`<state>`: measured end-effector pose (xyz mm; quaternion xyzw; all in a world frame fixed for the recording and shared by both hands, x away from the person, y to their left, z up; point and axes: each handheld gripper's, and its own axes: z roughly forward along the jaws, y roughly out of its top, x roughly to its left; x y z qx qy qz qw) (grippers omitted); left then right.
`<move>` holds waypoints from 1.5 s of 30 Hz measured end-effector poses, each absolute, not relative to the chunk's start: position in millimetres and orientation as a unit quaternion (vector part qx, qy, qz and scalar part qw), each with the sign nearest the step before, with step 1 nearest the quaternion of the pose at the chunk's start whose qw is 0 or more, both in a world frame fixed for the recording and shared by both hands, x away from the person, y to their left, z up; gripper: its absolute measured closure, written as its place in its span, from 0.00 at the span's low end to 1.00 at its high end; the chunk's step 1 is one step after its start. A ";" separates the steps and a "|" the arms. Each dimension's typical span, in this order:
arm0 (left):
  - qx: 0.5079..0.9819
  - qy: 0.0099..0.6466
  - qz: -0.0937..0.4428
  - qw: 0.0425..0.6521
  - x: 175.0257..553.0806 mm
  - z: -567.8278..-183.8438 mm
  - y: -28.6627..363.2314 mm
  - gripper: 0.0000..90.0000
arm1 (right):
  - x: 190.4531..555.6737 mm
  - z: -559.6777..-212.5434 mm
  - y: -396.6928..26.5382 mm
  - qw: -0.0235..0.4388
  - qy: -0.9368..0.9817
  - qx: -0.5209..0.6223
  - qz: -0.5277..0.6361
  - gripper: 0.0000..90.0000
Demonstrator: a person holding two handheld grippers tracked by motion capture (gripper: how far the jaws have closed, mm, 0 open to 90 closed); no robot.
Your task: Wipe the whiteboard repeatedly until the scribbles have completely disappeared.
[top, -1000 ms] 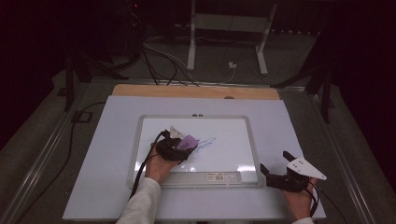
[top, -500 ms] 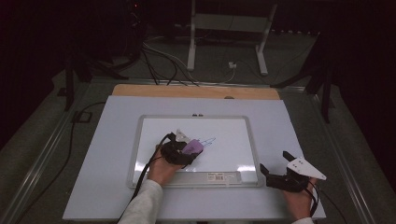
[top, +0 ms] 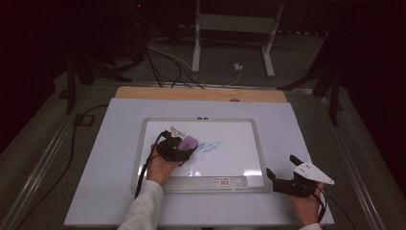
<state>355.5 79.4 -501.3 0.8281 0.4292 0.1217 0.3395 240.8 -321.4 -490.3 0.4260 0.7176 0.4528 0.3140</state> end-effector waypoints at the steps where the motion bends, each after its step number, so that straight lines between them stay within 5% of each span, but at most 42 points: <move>1: 0.830 0.425 0.120 0.341 353.6 -501.4 76.3 0.47 | 240.7 -490.3 -321.3 0.314 0.718 0.426 0.453 0.01; 9: 0.854 0.382 0.108 0.337 338.6 -499.4 60.2 0.47 | 240.9 -490.1 -321.0 0.315 0.717 0.425 0.454 0.01; 20: 0.829 0.440 0.135 0.317 352.3 -498.5 88.9 0.47 | 240.3 -489.4 -322.0 0.317 0.715 0.427 0.454 0.01; 35: 0.857 0.379 0.112 0.331 336.6 -498.5 41.0 0.47 | 240.6 -490.2 -320.5 0.315 0.719 0.425 0.452 0.01; 45: 0.831 0.439 0.149 0.308 361.1 -497.5 62.6 0.47 | 240.3 -490.0 -322.1 0.315 0.716 0.427 0.452 0.01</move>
